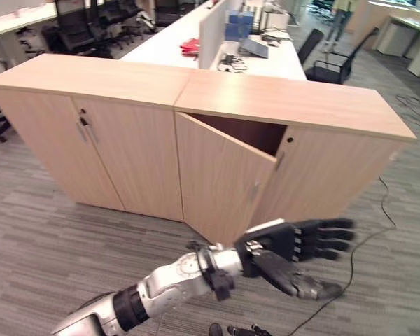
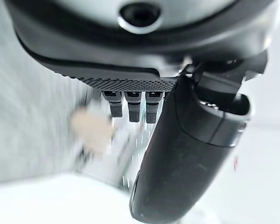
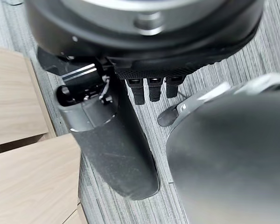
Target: Put the empty folder in the office cabinet
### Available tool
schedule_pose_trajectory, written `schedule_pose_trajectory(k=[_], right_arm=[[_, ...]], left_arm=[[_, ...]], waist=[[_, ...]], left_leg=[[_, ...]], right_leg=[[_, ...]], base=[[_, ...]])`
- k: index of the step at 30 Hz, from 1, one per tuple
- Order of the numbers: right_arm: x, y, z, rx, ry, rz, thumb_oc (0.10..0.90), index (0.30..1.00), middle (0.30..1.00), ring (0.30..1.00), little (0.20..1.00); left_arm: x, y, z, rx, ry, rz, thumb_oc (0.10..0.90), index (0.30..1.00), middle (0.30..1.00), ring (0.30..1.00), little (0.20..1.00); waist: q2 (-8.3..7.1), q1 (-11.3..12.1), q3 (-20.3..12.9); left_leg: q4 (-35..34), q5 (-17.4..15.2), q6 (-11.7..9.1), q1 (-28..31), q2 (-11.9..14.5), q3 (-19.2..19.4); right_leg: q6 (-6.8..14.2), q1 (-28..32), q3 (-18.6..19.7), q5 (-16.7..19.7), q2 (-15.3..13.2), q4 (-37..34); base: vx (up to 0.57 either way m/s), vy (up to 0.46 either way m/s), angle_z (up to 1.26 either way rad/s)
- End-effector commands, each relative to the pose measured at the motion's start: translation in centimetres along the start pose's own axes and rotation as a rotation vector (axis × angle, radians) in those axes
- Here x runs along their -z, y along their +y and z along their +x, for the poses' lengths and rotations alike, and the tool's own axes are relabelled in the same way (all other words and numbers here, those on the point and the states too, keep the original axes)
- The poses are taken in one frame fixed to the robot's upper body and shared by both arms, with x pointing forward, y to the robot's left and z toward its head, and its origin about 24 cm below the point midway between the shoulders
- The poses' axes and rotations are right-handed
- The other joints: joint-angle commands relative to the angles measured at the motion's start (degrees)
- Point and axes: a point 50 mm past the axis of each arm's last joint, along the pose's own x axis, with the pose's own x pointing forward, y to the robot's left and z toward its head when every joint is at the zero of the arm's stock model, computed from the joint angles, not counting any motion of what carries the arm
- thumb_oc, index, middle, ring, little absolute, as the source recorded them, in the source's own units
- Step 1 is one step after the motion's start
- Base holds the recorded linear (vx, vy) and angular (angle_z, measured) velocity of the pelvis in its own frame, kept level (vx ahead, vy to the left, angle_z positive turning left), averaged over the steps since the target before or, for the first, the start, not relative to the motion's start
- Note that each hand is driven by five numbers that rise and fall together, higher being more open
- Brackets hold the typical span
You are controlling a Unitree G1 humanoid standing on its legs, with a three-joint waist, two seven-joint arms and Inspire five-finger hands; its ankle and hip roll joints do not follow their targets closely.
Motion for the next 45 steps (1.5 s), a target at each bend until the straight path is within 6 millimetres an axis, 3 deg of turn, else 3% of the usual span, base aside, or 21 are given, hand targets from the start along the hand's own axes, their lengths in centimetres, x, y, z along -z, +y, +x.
schedule_pose_trajectory(k=[1,2,3,4,6,7,8,9,10,12,13,17,19,22,23,27,29,33,37,39,45], right_arm=[[-1.5,-0.9,0.1,0.055,-0.012,-0.034,0.8,0.9,0.9,0.9,0.9],[-1.5,-0.9,0.1,0.055,-0.012,-0.034,0.8,0.9,0.9,0.9,0.9],[-2.1,-0.9,0.1,0.064,-0.026,-0.006,0.8,0.9,0.9,0.9,0.9],[-2.1,-0.8,0.1,0.063,-0.025,-0.006,0.8,0.9,0.9,0.9,0.9],[-1.7,-0.4,0.2,0.041,-0.031,0.005,0.8,0.9,0.9,0.9,0.9],[-0.8,-1.1,0.0,0.04,-0.02,0.058,0.8,0.9,0.9,0.9,0.9],[-0.6,-0.7,0.0,0.027,-0.029,0.128,0.8,0.9,0.9,0.9,0.9],[-0.6,-0.7,0.0,0.026,-0.029,0.128,0.8,0.9,0.9,0.9,0.9],[-1.8,-1.3,0.0,0.041,-0.072,0.211,0.8,0.9,0.9,0.9,0.9],[-1.8,-2.6,-0.2,0.065,-0.082,0.243,0.8,0.9,0.9,0.9,0.9],[-1.5,-4.3,-0.6,0.104,-0.073,0.246,0.8,0.9,0.9,0.9,0.9],[-0.6,-7.0,-1.4,0.15,-0.021,0.172,0.8,0.9,0.9,0.9,0.9],[-1.5,-9.1,-2.1,0.177,-0.004,-0.025,0.8,0.9,0.9,0.9,0.9],[-1.6,-9.4,-2.2,0.184,0.013,-0.098,0.8,0.9,0.9,0.9,0.9],[0.3,-9.2,-2.2,0.171,0.097,-0.231,0.8,0.9,0.9,0.9,0.9],[1.3,-9.1,-2.3,0.176,0.113,-0.263,0.8,0.9,0.9,0.9,0.9],[1.9,-8.5,-2.1,0.175,0.116,-0.245,0.8,0.9,0.9,0.9,0.9],[3.4,-7.9,-2.1,0.186,0.149,-0.299,0.8,0.9,0.9,0.9,0.9],[3.4,-7.6,-2.0,0.178,0.17,-0.366,0.8,0.9,0.9,0.9,0.9],[3.3,-7.6,-2.0,0.183,0.174,-0.351,0.8,0.9,0.9,0.9,0.9],[3.6,-6.5,-1.7,0.171,0.171,-0.361,0.8,0.9,0.9,0.9,0.9]], left_arm=[[-4.1,2.6,-0.9,-0.079,-0.191,-0.028,0.8,0.9,0.9,0.9,0.9],[-4.1,2.6,-0.9,-0.079,-0.191,-0.028,0.8,0.9,0.9,0.9,0.9],[-4.0,4.2,-3.4,-0.176,-0.201,-0.022,0.8,0.9,0.9,0.9,0.9],[-4.0,4.3,-3.5,-0.177,-0.201,-0.022,0.8,0.9,0.9,0.9,0.9],[-4.1,6.0,-6.9,-0.31,-0.233,0.032,0.8,0.9,0.9,0.9,0.9],[-3.6,8.0,-11.9,-0.516,-0.279,0.094,0.8,0.9,0.9,0.9,0.9],[-2.1,9.0,-14.6,-0.675,-0.261,0.195,0.8,0.9,0.9,0.9,0.9],[-2.1,9.0,-14.6,-0.675,-0.261,0.196,0.8,0.9,0.9,0.9,0.9],[2.9,10.8,-19.8,-0.938,-0.079,0.127,0.8,0.9,0.9,0.9,0.9],[5.0,11.3,-24.3,-1.103,0.05,0.145,0.8,0.9,0.9,0.9,0.9],[8.1,11.3,-28.8,-1.275,0.202,0.08,0.8,0.9,0.9,0.9,0.9],[14.2,8.3,-37.3,-1.683,0.242,-0.343,0.8,0.9,0.9,0.9,0.9],[16.3,4.2,-42.2,-1.844,0.395,-0.453,0.8,0.9,0.9,0.9,0.9],[16.0,3.9,-43.0,-1.872,0.402,-0.442,0.8,0.9,0.9,0.9,0.9],[16.6,2.8,-43.5,-1.903,0.411,-0.447,0.8,0.9,0.9,0.9,0.9],[17.2,2.1,-43.5,-1.987,0.363,-0.452,0.8,0.9,0.9,0.9,0.9],[17.4,1.8,-43.7,-2.141,0.119,-0.549,0.8,0.9,0.9,0.9,0.9],[18.7,1.1,-42.9,-2.221,0.05,-0.639,0.8,0.9,0.9,0.9,0.9],[20.0,1.3,-41.2,-2.106,0.113,-0.723,0.8,0.9,0.9,0.9,0.9],[19.4,1.9,-41.3,-2.17,-0.092,-0.781,0.8,0.9,0.9,0.9,0.9],[17.3,4.8,-40.1,-2.106,-0.03,-0.609,0.8,0.9,0.9,0.9,0.9]], waist=[[-1.03,1.5,0.3],[-1.03,1.5,0.3],[-0.45,3.2,1.1],[-0.48,3.2,1.1],[-0.8,4.4,1.1],[-1.44,5.4,1.1],[-2.53,6.8,1.0],[-2.6,6.8,0.8],[-3.57,8.0,0.8],[-4.16,8.1,1.3],[-4.65,8.1,1.9],[-5.68,9.4,3.8],[-5.0,11.2,3.0],[-5.09,11.7,3.2],[-3.71,12.2,2.6],[-3.44,11.6,0.8],[-3.83,11.7,0.2],[-4.66,11.8,-0.5],[-4.28,11.1,-1.2],[-4.12,10.8,-1.7],[-4.24,10.3,-2.7]], left_leg=[[-0.2,-4.6,-1.9,1.7,1.8,-2.4],[-0.2,-4.6,-1.9,1.7,1.8,-2.4],[-0.2,-4.1,-2.3,1.6,2.6,-0.6],[-0.2,-4.1,-2.3,1.5,2.6,-0.6],[-0.2,-3.7,-2.9,1.3,3.1,0.0],[-0.2,-3.7,-3.3,2.2,3.6,-0.2],[-0.1,-3.5,-3.7,2.8,3.9,-1.0],[-0.1,-3.3,-3.7,2.6,3.9,-1.0],[2.6,-3.5,-4.5,2.0,5.1,-1.8],[6.3,-4.2,-5.1,0.6,6.4,-2.0],[11.9,-4.6,-5.6,-0.9,7.7,-1.5],[28.9,-0.9,-4.9,-8.5,7.4,-3.7],[21.4,-4.7,-2.7,-12.4,-0.3,-7.9],[21.0,-4.0,-3.1,-14.1,-1.5,-9.2],[12.2,-2.2,-2.8,-9.9,-1.7,-10.5],[3.9,-0.1,-2.2,-5.0,-1.6,-12.1],[0.4,0.9,-2.3,-2.8,-1.6,-12.5],[-0.2,0.6,-1.9,-1.9,-1.7,-12.6],[-0.2,-0.1,-1.6,-1.6,-1.7,-11.9],[-0.2,-0.5,-1.5,-1.4,-1.7,-11.5],[-0.2,-1.0,-1.4,-1.0,-1.8,-11.0]], right_leg=[[4.0,4.3,-1.7,-7.2,-0.8,0.7],[4.0,4.3,-1.7,-7.2,-0.8,0.7],[4.5,3.4,-6.2,-6.8,-1.5,1.2],[4.5,3.4,-6.2,-6.8,-1.5,1.2],[4.0,3.4,-8.7,-7.6,-2.0,2.0],[3.3,4.0,-8.2,-8.6,-1.6,2.6],[2.6,4.7,-8.0,-9.0,-1.0,2.5],[2.6,4.5,-8.0,-8.9,-1.1,2.5],[1.4,5.2,-8.1,-9.8,0.1,2.6],[0.6,5.3,-8.2,-10.7,0.7,3.3],[-0.4,5.8,-8.0,-11.9,1.4,4.3],[-2.6,6.5,-6.4,-13.2,2.4,6.5],[-1.7,6.1,-3.9,-13.5,2.4,7.2],[-1.4,6.3,-3.2,-13.3,2.4,7.2],[-1.3,6.4,-2.7,-12.8,3.4,6.9],[-1.0,6.9,-3.4,-12.2,3.8,4.9],[-1.0,7.7,-3.7,-12.3,4.0,3.5],[-0.7,8.7,-4.0,-11.9,3.8,2.3],[-0.2,8.8,-3.6,-11.1,3.6,1.7],[-0.1,8.9,-3.3,-10.8,3.5,1.4],[0.2,9.1,-2.5,-10.2,3.3,1.0]], base=[[-0.02,-0.035,-0.09],[-0.07,-0.084,-0.12],[-0.05,-0.067,-0.1],[-0.06,-0.102,-0.38],[0.04,-0.145,-0.79],[0.17,-0.299,-0.33],[0.15,-0.243,0.04],[0.15,-0.373,0.07],[0.1,-0.311,0.15],[0.1,-0.34,0.24],[0.08,-0.278,0.1],[0.08,-0.207,-0.13],[0.15,0.01,-0.51],[0.05,0.041,-0.86],[0.06,0.069,-0.3],[0.09,0.063,-0.17],[0.06,0.022,0.0],[0.02,0.025,0.02],[0.0,0.054,0.07],[0.01,0.047,0.0],[0.02,0.03,-0.05]])
